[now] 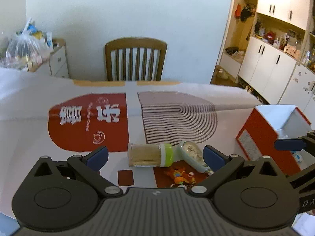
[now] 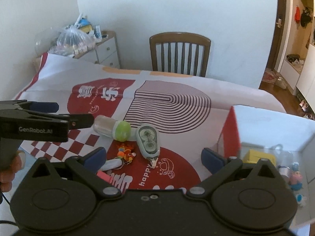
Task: Organize rigid objects
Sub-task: 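Grasp the green-lidded toothpick jar with the left tool while the right tool grasps the grey tape dispenser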
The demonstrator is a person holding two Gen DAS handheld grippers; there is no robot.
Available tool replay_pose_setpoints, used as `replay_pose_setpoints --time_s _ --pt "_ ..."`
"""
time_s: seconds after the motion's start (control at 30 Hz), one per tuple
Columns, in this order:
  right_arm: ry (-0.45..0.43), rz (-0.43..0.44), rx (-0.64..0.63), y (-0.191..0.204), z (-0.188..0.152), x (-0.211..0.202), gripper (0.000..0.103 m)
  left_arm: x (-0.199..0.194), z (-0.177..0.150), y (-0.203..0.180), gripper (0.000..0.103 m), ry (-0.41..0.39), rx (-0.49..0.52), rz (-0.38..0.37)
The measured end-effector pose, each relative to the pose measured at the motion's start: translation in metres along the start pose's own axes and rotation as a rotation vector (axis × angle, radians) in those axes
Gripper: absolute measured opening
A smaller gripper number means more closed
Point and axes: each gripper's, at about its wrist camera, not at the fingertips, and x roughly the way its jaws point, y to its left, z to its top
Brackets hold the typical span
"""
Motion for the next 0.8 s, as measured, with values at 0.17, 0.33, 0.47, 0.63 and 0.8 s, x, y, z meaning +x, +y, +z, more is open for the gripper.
replay_pose_setpoints --time_s 0.17,0.33,0.47,0.63,0.8 --pt "0.032 -0.026 -0.023 0.002 0.006 0.032 0.101 0.033 -0.002 0.004 0.103 0.041 -0.008 0.005" --pt "0.082 -0.028 -0.039 0.000 0.007 0.061 0.097 0.062 -0.001 0.006 0.103 0.079 -0.009 0.028" --pt "0.101 -0.029 -0.052 -0.001 0.008 0.078 0.094 0.081 0.000 0.008 0.103 0.097 -0.014 0.030" --pt "0.128 -0.017 -0.054 -0.002 0.009 0.097 0.084 0.096 -0.002 0.006 0.103 0.117 -0.004 0.040" --pt "0.143 -0.005 -0.088 -0.001 0.007 0.110 0.075 0.107 -0.005 0.008 0.103 0.132 -0.005 0.041"
